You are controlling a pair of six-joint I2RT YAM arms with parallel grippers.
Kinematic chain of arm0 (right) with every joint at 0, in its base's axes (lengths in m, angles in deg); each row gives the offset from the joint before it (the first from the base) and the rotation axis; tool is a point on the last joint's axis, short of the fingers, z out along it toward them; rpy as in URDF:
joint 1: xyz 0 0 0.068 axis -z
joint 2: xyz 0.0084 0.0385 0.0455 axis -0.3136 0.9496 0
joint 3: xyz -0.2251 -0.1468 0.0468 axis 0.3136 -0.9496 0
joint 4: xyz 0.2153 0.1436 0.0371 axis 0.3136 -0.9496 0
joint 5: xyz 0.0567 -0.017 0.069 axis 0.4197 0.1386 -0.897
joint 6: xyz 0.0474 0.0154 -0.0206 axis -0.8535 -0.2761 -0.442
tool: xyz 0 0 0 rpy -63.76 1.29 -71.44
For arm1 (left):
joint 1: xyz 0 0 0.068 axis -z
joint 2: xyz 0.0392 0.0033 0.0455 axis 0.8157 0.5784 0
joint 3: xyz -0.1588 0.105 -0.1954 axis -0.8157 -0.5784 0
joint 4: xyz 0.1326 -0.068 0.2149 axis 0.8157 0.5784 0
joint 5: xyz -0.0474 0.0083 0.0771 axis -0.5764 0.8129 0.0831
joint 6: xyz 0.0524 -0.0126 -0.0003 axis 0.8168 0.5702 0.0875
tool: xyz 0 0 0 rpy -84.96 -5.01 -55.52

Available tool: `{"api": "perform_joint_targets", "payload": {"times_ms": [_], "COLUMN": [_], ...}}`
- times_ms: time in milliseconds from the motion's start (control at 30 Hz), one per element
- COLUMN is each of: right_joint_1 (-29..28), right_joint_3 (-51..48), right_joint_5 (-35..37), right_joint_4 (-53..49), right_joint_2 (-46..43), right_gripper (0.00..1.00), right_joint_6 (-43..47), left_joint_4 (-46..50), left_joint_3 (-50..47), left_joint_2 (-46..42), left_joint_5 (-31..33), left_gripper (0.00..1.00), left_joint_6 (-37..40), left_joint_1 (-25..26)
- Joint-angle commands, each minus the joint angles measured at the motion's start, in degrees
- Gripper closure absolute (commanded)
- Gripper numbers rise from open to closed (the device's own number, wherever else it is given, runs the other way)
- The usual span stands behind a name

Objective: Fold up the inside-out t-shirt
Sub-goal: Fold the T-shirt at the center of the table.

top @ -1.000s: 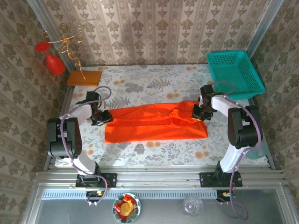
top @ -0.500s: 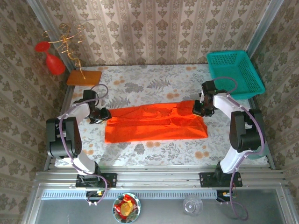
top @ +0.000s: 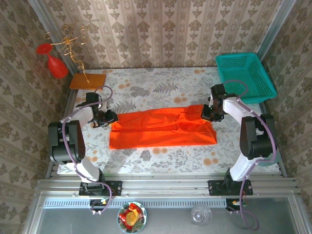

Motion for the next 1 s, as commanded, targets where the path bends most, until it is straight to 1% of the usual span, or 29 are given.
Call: {"api": "perform_joint_targets", "payload": {"times_ms": [0, 200, 300, 400, 633, 733, 967], "right_joint_1": [0.3, 0.3, 0.3, 0.3, 0.4, 0.8, 3.0], "right_joint_3": [1.1, 1.2, 1.3, 1.2, 2.7, 6.5, 25.6], "right_joint_5": [1.4, 1.3, 1.4, 1.5, 2.3, 3.0, 3.3], "right_joint_4": [-2.7, -2.8, -3.0, -3.1, -2.8, -2.9, -8.1], "right_joint_2": [-1.8, -2.0, -1.9, -2.1, -2.1, -0.6, 6.6], "right_gripper": [1.0, 1.0, 1.0, 1.0, 1.0, 1.0, 1.0], "right_joint_6": [0.8, 0.8, 0.8, 0.8, 0.3, 0.5, 1.8], "left_joint_4": [2.6, 3.0, 2.9, 2.9, 3.2, 3.7, 10.1], "left_joint_3": [-1.2, -2.6, -2.9, -3.4, -1.8, 2.3, 22.5], "left_joint_2": [-1.4, -0.5, -0.8, -1.9, -3.5, -2.7, 4.3], "left_joint_5": [0.7, -0.7, -0.6, -0.2, -0.1, 0.5, 1.3], "left_gripper": [0.7, 0.69, 0.72, 0.78, 0.98, 1.0, 1.0], "left_joint_6": [0.5, 1.0, 0.9, 0.8, 1.2, 1.8, 4.9], "left_joint_1": [-0.5, -0.3, -0.2, -0.2, -0.2, -0.3, -0.7]}}
